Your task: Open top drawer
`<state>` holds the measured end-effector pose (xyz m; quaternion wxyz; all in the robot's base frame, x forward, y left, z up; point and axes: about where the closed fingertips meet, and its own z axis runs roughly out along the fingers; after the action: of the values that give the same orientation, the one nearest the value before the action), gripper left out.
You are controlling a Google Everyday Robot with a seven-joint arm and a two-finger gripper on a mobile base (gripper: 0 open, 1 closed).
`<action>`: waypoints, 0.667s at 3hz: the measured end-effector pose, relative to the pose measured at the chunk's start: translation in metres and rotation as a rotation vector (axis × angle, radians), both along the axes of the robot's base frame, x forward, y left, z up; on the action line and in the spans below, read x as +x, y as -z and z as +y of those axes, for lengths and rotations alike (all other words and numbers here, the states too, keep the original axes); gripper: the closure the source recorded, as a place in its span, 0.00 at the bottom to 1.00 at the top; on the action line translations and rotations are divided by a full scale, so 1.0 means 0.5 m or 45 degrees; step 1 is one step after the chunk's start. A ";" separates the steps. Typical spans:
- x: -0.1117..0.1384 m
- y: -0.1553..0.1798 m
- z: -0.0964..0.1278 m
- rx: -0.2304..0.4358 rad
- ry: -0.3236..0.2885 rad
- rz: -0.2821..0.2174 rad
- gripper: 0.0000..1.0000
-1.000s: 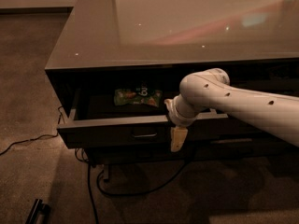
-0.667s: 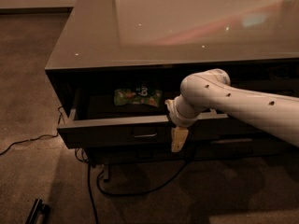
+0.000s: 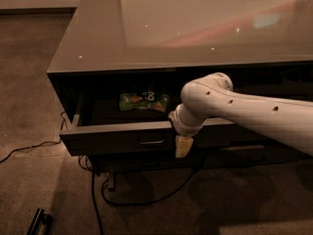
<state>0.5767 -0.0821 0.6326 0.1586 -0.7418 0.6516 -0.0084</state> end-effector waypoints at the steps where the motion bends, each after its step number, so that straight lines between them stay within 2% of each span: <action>1: -0.041 0.013 -0.018 -0.025 0.042 0.017 0.42; 2: -0.059 0.010 -0.028 -0.041 0.072 0.012 0.65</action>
Offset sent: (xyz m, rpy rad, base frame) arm -0.0614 -0.0333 0.0020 -0.0755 -0.0080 -0.1565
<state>0.5474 -0.0962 0.6278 0.1431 -0.7256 0.6727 -0.0200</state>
